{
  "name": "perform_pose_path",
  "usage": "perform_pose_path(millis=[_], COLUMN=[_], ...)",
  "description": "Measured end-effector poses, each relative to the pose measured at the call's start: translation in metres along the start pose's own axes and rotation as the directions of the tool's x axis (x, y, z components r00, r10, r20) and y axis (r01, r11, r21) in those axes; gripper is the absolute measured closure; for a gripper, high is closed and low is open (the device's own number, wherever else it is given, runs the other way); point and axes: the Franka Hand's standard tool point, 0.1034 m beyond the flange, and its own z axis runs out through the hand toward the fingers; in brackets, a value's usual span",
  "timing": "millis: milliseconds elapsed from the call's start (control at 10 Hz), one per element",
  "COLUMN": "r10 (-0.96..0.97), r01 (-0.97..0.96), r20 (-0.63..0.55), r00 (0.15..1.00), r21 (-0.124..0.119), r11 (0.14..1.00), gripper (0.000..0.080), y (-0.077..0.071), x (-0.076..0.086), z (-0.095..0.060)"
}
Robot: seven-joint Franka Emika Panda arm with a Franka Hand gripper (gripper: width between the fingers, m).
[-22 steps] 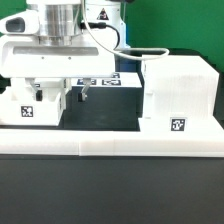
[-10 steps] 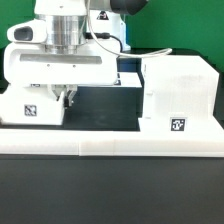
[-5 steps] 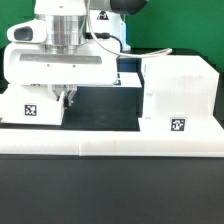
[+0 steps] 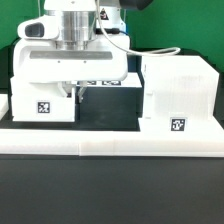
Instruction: Assemble drawer
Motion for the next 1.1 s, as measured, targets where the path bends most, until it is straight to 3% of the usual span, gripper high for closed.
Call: perform_pose_path(millis=[100,400,500,600,900,1100], r10=[-0.016,-0.024,-0.123,-0.257,-0.501,-0.601], r01=[0.016,0.024,0.123,0.257,0.501,0.601], r20=[-0.003,-0.001,-0.004,-0.011,0.011,0.022], r00=[1.000,1.000,0.992,0.966,0.866,0.799], r21=[0.008,0.005,-0.004,-0.027,-0.030,-0.029], r11=[1.000,1.000,0.992,0.966,0.865,0.798], gripper=[0.0757,0.0757,0.0757,0.0757,0.0757,0.0757], y=[-0.002,0.000,0.002,0.004,-0.012,-0.012], x=[0.003,0.001,0.002,0.003,0.008,0.008], z=[-0.007,-0.004,-0.004,0.000,0.001,0.001])
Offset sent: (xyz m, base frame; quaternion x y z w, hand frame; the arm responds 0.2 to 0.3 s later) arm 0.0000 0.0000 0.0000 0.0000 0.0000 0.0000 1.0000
